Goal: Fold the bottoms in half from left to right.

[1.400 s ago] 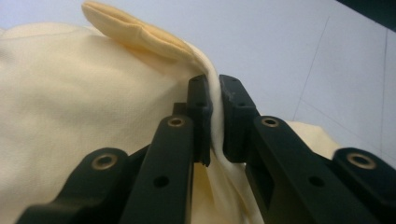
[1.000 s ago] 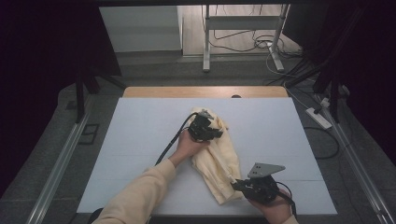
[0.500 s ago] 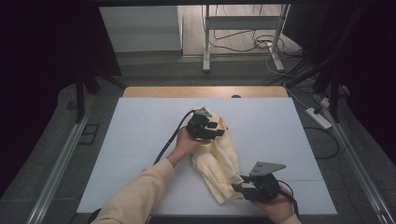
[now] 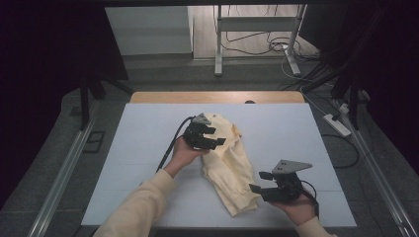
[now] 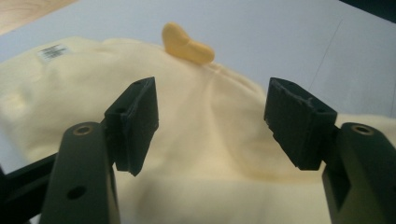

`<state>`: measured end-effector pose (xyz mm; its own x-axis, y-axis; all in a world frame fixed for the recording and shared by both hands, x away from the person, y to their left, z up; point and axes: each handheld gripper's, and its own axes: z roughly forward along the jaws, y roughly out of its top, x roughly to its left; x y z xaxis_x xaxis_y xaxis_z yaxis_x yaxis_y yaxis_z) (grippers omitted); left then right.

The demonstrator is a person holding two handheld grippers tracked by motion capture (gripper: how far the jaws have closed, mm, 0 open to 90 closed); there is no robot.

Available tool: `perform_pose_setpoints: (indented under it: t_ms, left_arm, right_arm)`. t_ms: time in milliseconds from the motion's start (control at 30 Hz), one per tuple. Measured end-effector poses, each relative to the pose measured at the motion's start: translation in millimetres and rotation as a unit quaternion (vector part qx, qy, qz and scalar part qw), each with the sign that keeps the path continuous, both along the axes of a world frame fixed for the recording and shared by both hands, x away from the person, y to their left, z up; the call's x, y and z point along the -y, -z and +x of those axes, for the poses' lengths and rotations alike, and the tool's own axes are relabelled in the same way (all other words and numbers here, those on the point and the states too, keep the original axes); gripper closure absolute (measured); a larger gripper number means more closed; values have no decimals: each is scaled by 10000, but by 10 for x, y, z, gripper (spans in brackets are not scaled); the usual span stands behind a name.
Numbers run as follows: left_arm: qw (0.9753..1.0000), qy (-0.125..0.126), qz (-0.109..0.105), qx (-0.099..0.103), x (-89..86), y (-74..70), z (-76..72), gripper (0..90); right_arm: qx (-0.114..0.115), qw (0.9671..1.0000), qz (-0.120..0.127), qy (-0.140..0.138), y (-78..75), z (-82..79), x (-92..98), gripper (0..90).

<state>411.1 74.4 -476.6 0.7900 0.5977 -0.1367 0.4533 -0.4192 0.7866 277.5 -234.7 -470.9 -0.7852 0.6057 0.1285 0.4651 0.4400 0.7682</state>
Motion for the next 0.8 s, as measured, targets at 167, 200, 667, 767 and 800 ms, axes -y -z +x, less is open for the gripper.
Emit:
perform_pose_setpoints:
  t_ms: [167, 200, 667, 767, 800]
  left_arm:
    - [9999, -152, -63, -27, -220, -7, -106, 344]
    - [9998, -183, -75, -47, -249, -3, -117, 343]
    - [9993, -289, 203, -149, -523, 32, -387, 330]
    - [9992, -320, 187, -155, -571, 31, -443, 330]
    - [9992, -329, 194, -148, -580, 32, -468, 330]
  right_arm:
    - [17, 10000, -13, -3, 4, 97, -10, 401]
    - [15, 10000, -2, -9, 7, 116, -12, 401]
    - [216, 9997, -46, -117, -22, 230, -66, 404]
    - [269, 9995, -47, -177, -45, 215, -96, 404]
    - [298, 9994, -49, -187, -47, 208, -102, 404]
